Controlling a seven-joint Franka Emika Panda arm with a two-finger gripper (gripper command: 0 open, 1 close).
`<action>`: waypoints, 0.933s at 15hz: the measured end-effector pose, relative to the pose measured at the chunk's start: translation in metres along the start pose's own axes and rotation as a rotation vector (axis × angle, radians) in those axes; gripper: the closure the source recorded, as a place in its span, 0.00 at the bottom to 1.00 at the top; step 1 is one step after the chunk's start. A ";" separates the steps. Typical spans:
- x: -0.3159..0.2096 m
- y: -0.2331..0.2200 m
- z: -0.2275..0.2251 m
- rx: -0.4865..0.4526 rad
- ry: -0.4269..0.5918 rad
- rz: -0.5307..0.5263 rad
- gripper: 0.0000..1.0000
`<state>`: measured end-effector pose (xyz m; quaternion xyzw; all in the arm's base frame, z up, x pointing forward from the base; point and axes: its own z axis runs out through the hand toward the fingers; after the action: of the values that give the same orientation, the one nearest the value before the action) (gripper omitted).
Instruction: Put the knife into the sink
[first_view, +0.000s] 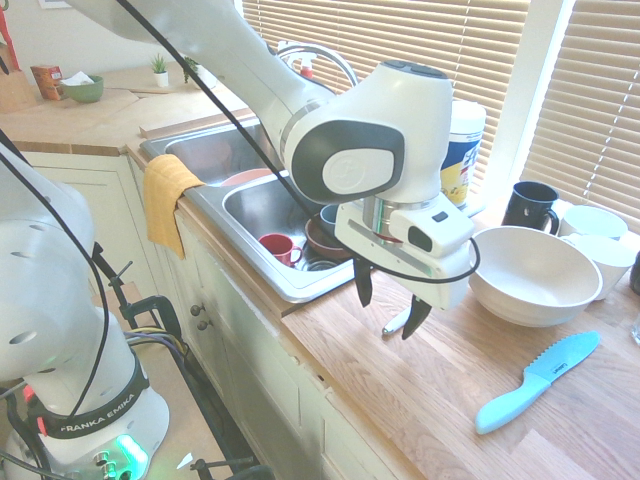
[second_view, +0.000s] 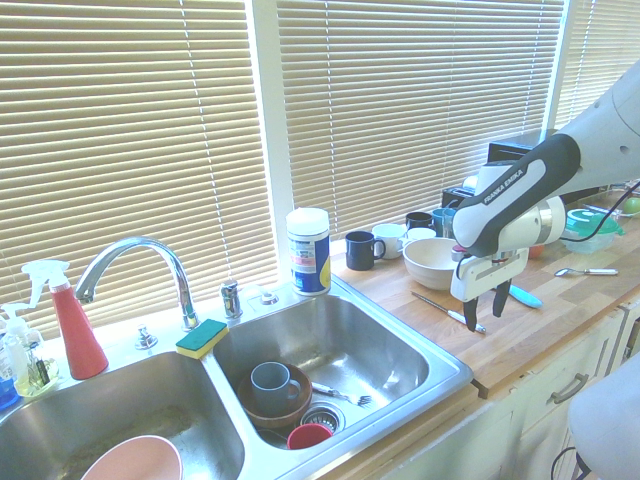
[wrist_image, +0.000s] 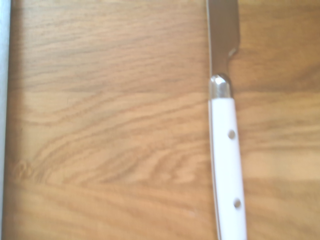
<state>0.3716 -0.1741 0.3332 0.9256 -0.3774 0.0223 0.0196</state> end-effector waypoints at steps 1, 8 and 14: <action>0.001 -0.003 0.003 0.003 0.006 -0.005 0.00; 0.020 -0.032 0.013 0.025 0.009 -0.015 1.00; 0.025 -0.030 0.012 0.027 0.013 -0.003 1.00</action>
<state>0.4109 -0.1703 0.3224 0.9261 -0.3756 0.0332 0.0093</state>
